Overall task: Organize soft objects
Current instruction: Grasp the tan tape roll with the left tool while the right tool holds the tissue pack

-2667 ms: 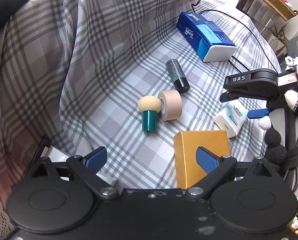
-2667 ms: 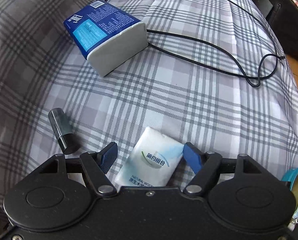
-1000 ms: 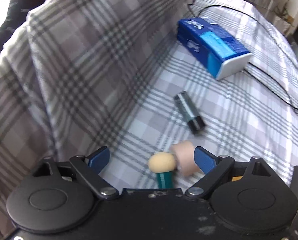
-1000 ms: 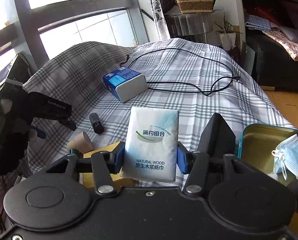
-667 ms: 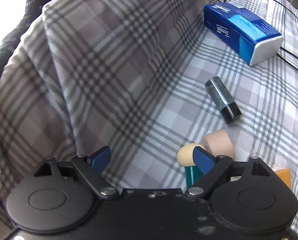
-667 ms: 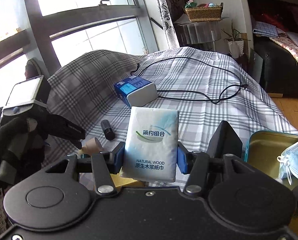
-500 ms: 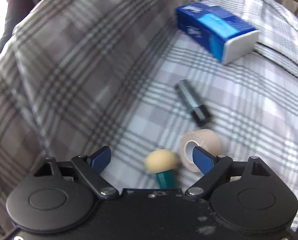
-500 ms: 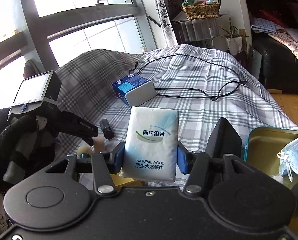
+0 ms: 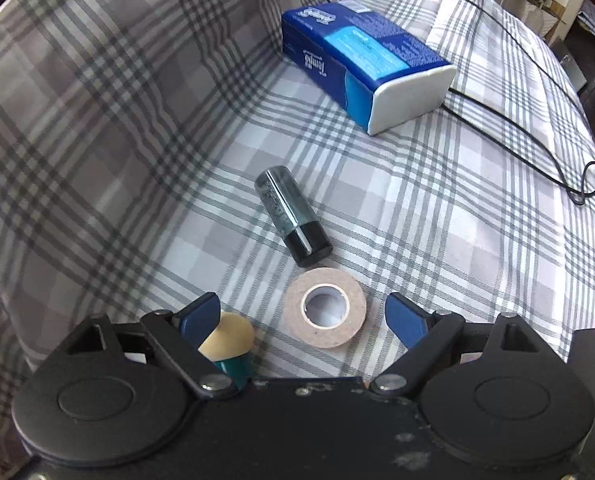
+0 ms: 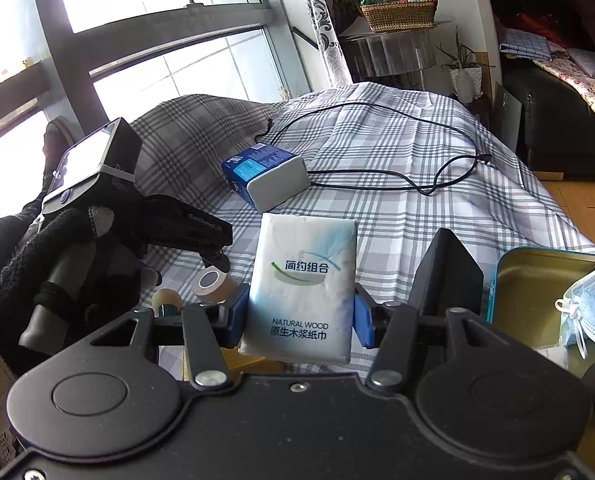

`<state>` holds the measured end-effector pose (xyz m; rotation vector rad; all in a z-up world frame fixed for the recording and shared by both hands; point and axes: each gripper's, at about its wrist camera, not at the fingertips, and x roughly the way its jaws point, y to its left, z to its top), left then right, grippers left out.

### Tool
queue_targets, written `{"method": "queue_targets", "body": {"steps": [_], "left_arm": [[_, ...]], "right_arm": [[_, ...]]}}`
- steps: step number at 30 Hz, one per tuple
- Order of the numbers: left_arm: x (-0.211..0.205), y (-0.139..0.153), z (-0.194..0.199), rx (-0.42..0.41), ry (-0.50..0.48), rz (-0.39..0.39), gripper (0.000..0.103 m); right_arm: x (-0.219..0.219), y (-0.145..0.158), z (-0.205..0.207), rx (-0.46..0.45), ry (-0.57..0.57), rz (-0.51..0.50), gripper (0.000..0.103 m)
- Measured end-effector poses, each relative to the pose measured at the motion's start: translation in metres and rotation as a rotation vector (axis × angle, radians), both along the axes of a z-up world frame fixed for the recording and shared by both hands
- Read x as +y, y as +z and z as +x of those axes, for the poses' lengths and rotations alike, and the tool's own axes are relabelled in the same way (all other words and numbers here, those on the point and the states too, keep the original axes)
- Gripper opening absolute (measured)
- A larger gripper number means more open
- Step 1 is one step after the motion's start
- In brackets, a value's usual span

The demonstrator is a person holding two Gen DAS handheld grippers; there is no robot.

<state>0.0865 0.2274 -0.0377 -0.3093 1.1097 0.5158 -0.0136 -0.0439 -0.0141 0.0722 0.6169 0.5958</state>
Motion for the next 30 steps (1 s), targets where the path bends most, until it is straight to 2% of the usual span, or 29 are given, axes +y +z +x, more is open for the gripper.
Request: {"method": "queue_targets", "body": {"steps": [2, 7, 12, 17, 18, 19, 20, 25, 30], "left_arm": [[0.001, -0.004, 0.005, 0.007, 0.002, -0.010, 0.088], [-0.001, -0.006, 0.017, 0.013, -0.041, 0.012, 0.070], [-0.004, -0.007, 0.021, 0.009, -0.075, 0.014, 0.070], [-0.010, -0.016, 0.026, 0.037, -0.111, 0.069, 0.070], [-0.009, -0.016, 0.026, 0.036, -0.118, 0.065, 0.067], [-0.009, -0.016, 0.025, 0.032, -0.122, 0.060, 0.051], [-0.009, -0.017, 0.025, 0.032, -0.123, 0.053, 0.045], [-0.003, -0.013, 0.016, -0.015, -0.104, -0.008, 0.045], [-0.002, 0.003, 0.003, -0.035, -0.062, -0.016, 0.045]], "right_arm": [[0.000, 0.000, 0.000, 0.002, -0.001, 0.000, 0.051], [0.001, -0.002, 0.002, 0.009, -0.004, -0.007, 0.051], [0.003, -0.003, 0.003, 0.013, -0.004, -0.016, 0.051], [0.004, -0.004, 0.003, 0.016, -0.006, -0.024, 0.051], [0.004, -0.004, 0.003, 0.016, -0.006, -0.024, 0.051], [0.004, -0.004, 0.003, 0.016, -0.007, -0.022, 0.051], [0.003, -0.004, 0.004, 0.016, -0.009, -0.021, 0.051], [0.001, -0.004, 0.003, 0.009, -0.018, -0.011, 0.051], [-0.001, -0.003, 0.004, 0.004, -0.026, -0.003, 0.051]]}}
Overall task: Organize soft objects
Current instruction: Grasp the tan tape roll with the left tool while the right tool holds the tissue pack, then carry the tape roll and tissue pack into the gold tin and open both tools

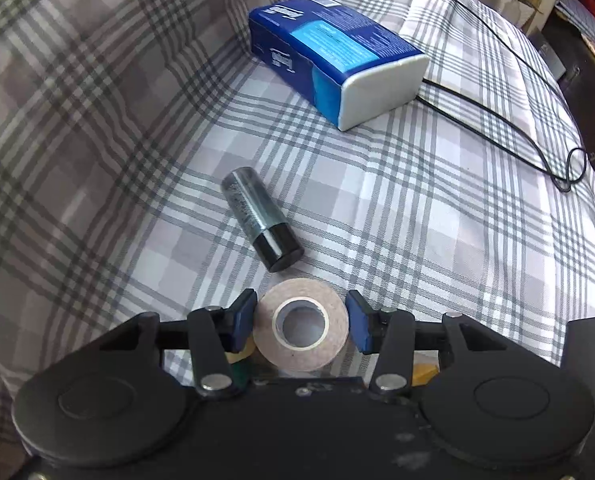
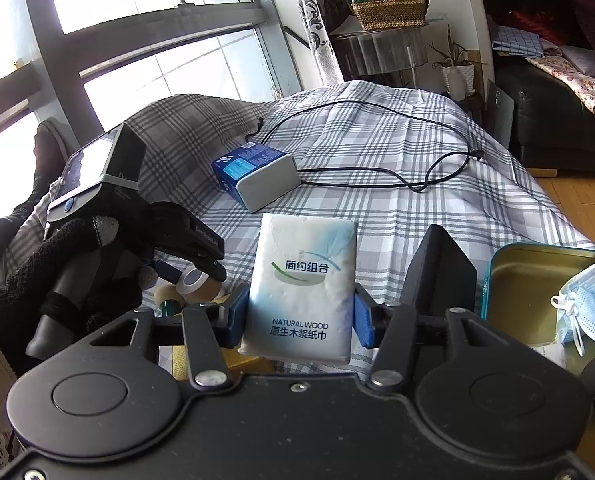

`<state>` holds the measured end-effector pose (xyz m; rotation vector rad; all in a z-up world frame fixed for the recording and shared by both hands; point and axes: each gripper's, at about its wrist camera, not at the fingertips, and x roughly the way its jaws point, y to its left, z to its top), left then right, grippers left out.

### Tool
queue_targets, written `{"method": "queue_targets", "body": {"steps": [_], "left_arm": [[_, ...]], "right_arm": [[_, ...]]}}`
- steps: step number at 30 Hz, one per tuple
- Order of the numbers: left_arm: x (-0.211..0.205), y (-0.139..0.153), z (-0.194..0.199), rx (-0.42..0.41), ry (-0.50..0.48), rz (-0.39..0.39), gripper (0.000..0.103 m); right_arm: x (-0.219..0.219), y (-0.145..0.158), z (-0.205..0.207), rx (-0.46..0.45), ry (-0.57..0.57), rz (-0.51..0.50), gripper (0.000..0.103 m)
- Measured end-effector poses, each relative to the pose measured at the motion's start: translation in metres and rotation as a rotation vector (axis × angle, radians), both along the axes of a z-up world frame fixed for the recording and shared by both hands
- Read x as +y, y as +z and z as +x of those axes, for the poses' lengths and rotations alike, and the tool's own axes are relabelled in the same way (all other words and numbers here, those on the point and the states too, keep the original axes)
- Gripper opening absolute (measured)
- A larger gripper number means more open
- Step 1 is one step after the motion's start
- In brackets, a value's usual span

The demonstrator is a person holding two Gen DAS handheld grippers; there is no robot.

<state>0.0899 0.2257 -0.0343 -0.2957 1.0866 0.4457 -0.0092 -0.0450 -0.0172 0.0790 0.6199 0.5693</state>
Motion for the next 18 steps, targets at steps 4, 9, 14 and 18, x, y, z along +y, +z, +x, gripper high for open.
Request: {"method": "queue_targets", "body": {"steps": [4, 9, 14, 18], "left_arm": [[0.003, 0.022, -0.017, -0.030, 0.038, -0.014, 0.045], [-0.003, 0.060, -0.042, -0.075, 0.053, 0.015, 0.045], [-0.028, 0.100, -0.068, -0.139, 0.007, 0.057, 0.045], [-0.063, 0.123, -0.086, -0.197, -0.090, 0.050, 0.045]], "right_arm": [[-0.002, 0.001, -0.001, -0.009, -0.007, 0.009, 0.051], [-0.007, 0.002, -0.002, -0.026, -0.021, 0.025, 0.051], [-0.020, 0.004, -0.003, -0.025, -0.072, 0.059, 0.051], [-0.038, 0.009, -0.003, -0.012, -0.147, 0.105, 0.051]]}}
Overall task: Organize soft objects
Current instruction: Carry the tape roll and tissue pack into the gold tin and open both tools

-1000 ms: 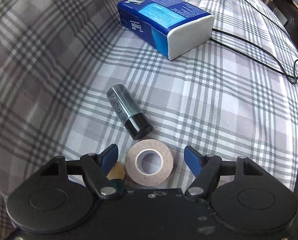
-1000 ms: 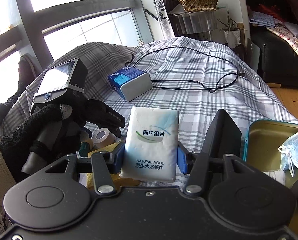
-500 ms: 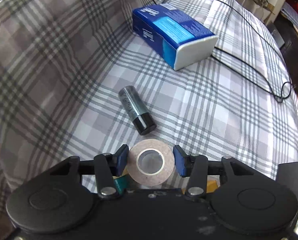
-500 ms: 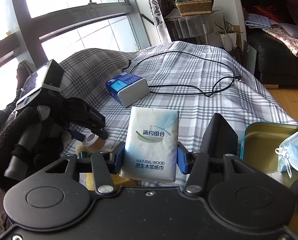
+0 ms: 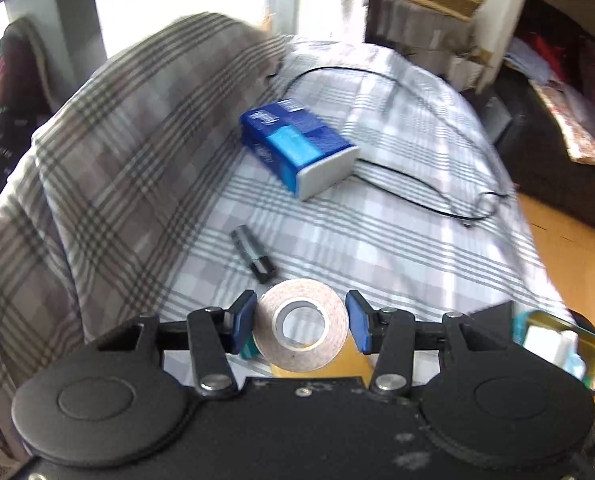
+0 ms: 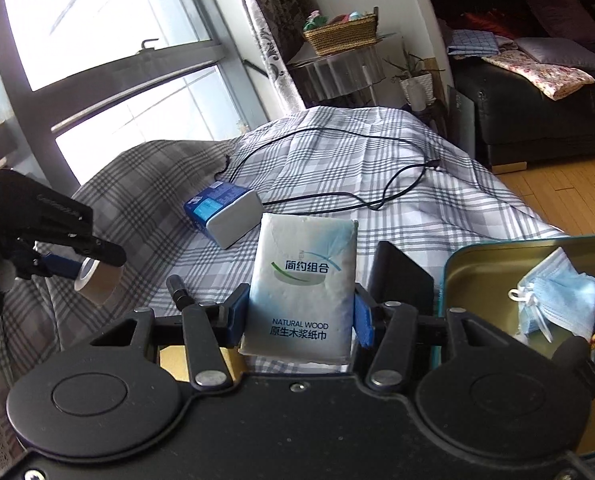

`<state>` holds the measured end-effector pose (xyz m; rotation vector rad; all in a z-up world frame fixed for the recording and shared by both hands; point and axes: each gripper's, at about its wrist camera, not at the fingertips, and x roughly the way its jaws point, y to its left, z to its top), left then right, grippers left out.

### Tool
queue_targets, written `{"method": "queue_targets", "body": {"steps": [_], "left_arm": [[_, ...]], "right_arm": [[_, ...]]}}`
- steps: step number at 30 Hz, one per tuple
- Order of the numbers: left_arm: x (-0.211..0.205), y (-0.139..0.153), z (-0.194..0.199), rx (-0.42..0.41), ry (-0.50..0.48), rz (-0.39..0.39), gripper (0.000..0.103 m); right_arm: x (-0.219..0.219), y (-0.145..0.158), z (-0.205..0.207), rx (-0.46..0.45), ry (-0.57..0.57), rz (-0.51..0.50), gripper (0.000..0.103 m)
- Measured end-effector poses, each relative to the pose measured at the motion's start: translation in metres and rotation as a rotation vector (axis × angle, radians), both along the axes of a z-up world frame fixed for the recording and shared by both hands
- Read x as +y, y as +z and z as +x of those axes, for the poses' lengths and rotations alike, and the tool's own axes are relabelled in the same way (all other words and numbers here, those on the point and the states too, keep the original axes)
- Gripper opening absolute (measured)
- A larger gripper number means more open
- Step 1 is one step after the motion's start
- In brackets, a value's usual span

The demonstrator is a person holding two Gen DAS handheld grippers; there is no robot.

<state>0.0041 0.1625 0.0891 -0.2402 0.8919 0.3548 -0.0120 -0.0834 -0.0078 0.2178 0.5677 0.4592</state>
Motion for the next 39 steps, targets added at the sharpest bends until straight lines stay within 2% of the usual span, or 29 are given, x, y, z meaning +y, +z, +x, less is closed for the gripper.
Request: {"method": "queue_targets", "body": {"steps": [6, 10, 17, 22, 27, 30, 34, 39], "left_arm": [[-0.070, 0.015, -0.006, -0.032, -0.186, -0.036, 0.045], [-0.122, 0.013, 0.000, -0.022, -0.302, -0.053, 0.045], [-0.200, 0.001, 0.032, 0.020, -0.421, -0.055, 0.045], [-0.238, -0.016, 0.065, 0.060, -0.446, -0.044, 0.045], [-0.252, -0.035, 0.093, 0.094, -0.445, -0.016, 0.046], [-0.255, -0.044, 0.098, 0.101, -0.433, 0.007, 0.062], [-0.250, -0.052, 0.096, 0.111, -0.419, 0.008, 0.071], [-0.234, -0.053, 0.086, 0.119, -0.392, -0.007, 0.077]], "right_arm": [[-0.047, 0.015, -0.008, 0.030, -0.174, 0.023, 0.051], [-0.085, 0.024, -0.019, 0.026, -0.308, -0.035, 0.051], [-0.153, 0.038, -0.029, 0.054, -0.510, -0.006, 0.051], [-0.173, 0.040, -0.027, 0.070, -0.577, -0.008, 0.051], [-0.179, 0.036, -0.023, 0.095, -0.583, -0.024, 0.051], [-0.181, 0.034, -0.023, 0.104, -0.575, -0.028, 0.051], [-0.181, 0.031, -0.021, 0.112, -0.572, -0.026, 0.051], [-0.179, 0.027, -0.018, 0.134, -0.568, -0.034, 0.052]]}}
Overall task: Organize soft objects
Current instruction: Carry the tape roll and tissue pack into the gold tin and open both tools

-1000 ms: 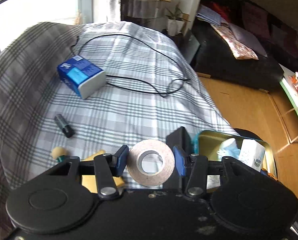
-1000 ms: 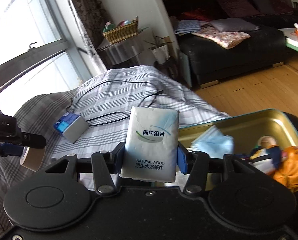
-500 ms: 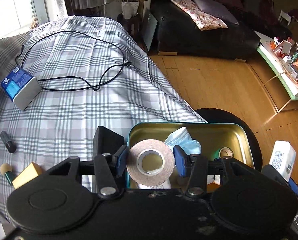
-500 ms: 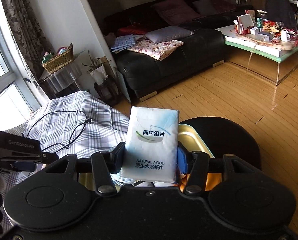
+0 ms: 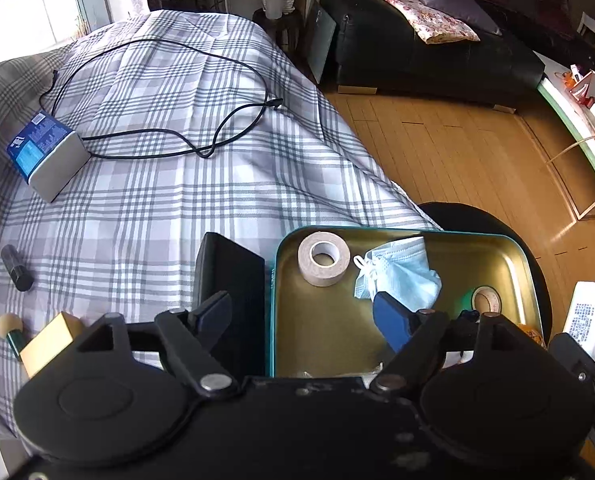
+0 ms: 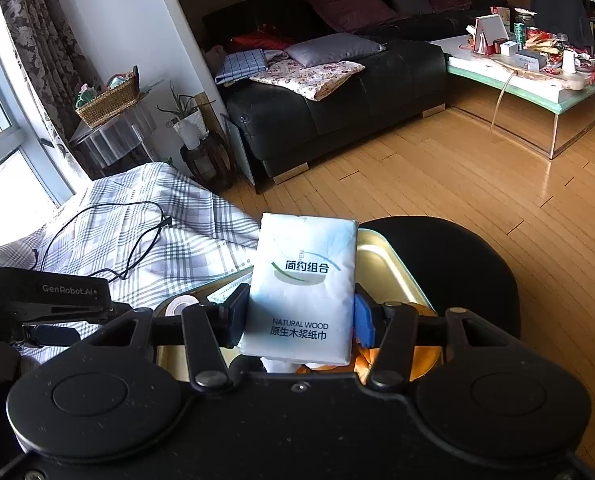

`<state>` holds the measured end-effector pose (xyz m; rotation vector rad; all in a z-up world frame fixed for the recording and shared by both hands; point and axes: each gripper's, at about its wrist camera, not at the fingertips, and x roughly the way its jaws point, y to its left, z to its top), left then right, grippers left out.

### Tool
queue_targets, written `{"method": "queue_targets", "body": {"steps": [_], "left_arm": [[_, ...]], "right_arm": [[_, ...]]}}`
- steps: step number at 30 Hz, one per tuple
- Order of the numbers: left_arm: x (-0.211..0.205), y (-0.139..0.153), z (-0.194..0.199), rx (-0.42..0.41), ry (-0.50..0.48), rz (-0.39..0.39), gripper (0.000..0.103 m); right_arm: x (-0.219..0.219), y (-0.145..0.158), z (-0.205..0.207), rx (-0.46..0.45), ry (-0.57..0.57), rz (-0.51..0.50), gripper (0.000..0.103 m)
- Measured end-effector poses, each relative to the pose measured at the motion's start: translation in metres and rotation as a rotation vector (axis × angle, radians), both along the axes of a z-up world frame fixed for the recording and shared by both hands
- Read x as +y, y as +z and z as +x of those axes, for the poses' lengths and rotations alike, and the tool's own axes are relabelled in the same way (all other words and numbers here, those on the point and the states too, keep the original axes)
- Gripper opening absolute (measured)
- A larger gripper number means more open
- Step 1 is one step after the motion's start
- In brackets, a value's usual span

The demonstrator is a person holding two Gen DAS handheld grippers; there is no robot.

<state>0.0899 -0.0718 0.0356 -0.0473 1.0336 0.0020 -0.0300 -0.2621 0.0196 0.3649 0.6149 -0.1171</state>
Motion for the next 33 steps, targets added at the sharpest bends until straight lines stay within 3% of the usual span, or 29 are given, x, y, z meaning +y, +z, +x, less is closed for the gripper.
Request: {"method": "queue_targets", "body": {"steps": [16, 26, 33], "left_arm": [[0.029, -0.008, -0.035, 0.026, 0.050, -0.024, 0.084], [0.071, -0.008, -0.068, 0.017, 0.176, -0.032, 0.085], [0.117, -0.002, -0.087, 0.004, 0.282, -0.028, 0.085]], "right_arm": [[0.005, -0.014, 0.005, 0.086, -0.029, -0.003, 0.059], [0.023, -0.010, 0.006, 0.067, -0.020, -0.109, 0.058], [0.027, -0.009, 0.007, 0.056, -0.018, -0.121, 0.058]]}}
